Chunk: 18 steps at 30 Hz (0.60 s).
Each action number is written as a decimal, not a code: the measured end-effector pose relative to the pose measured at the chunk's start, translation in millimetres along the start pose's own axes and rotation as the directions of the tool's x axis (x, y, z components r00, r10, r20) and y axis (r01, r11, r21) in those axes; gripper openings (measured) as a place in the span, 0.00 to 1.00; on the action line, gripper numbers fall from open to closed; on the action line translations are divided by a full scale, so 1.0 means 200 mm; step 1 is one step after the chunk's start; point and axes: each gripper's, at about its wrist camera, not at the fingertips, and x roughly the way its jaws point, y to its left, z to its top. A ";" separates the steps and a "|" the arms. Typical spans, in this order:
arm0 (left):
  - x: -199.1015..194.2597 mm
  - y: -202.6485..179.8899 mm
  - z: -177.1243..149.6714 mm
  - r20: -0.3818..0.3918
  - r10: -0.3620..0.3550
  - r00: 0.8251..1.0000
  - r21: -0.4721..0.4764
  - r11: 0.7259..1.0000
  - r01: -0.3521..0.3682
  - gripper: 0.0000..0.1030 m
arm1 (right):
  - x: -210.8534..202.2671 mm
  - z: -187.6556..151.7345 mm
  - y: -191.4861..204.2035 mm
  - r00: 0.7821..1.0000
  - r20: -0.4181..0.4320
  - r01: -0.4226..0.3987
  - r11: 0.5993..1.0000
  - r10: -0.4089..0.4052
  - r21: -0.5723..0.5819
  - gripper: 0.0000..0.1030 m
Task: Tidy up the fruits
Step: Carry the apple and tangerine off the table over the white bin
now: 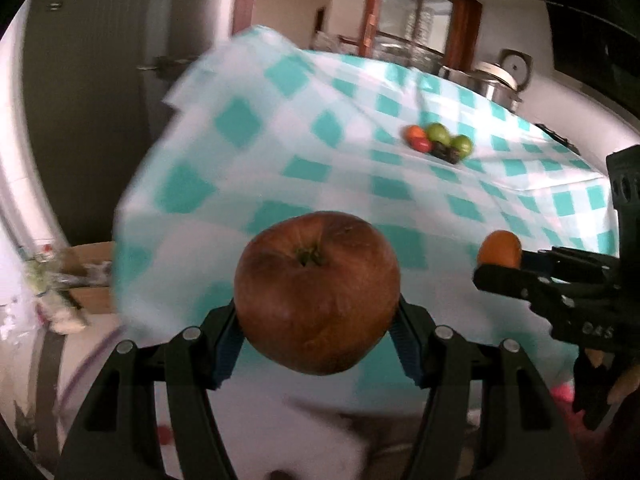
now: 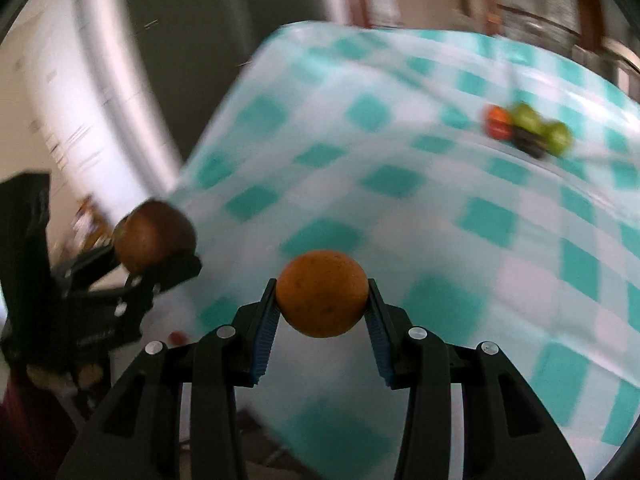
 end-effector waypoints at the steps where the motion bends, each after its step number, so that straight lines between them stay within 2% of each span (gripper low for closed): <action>1: -0.04 0.06 -0.02 0.005 0.017 1.000 -0.003 1.000 -0.017 0.63 | 0.02 0.00 0.10 0.999 -0.011 -0.039 0.998 0.038 -0.054 0.41; 5: -0.13 0.30 -0.14 -0.030 0.091 0.995 -0.029 0.995 -0.092 0.63 | 0.09 -0.06 0.39 0.986 -0.080 -0.159 0.963 0.145 -0.217 0.41; 9: -0.10 0.52 -0.28 -0.126 0.179 0.976 -0.039 0.982 -0.185 0.63 | 0.23 -0.16 0.65 0.956 -0.220 -0.263 0.896 0.193 -0.358 0.41; 11: -0.05 0.59 -0.33 -0.186 0.192 0.964 -0.034 0.979 -0.202 0.63 | 0.34 -0.24 0.77 0.938 -0.303 -0.290 0.860 0.168 -0.421 0.41; 13: 0.02 0.66 -0.39 -0.253 0.175 0.952 -0.034 0.981 -0.189 0.63 | 0.48 -0.31 0.86 0.923 -0.371 -0.286 0.829 0.103 -0.480 0.41; 15: 0.15 0.74 -0.43 -0.342 0.146 0.928 -0.052 0.983 -0.174 0.63 | 0.59 -0.36 0.92 0.904 -0.422 -0.298 0.811 0.071 -0.504 0.41; 18: 0.32 0.84 -0.48 -0.435 0.100 0.895 -0.090 0.984 -0.153 0.63 | 0.75 -0.46 1.01 0.867 -0.497 -0.334 0.771 0.026 -0.543 0.41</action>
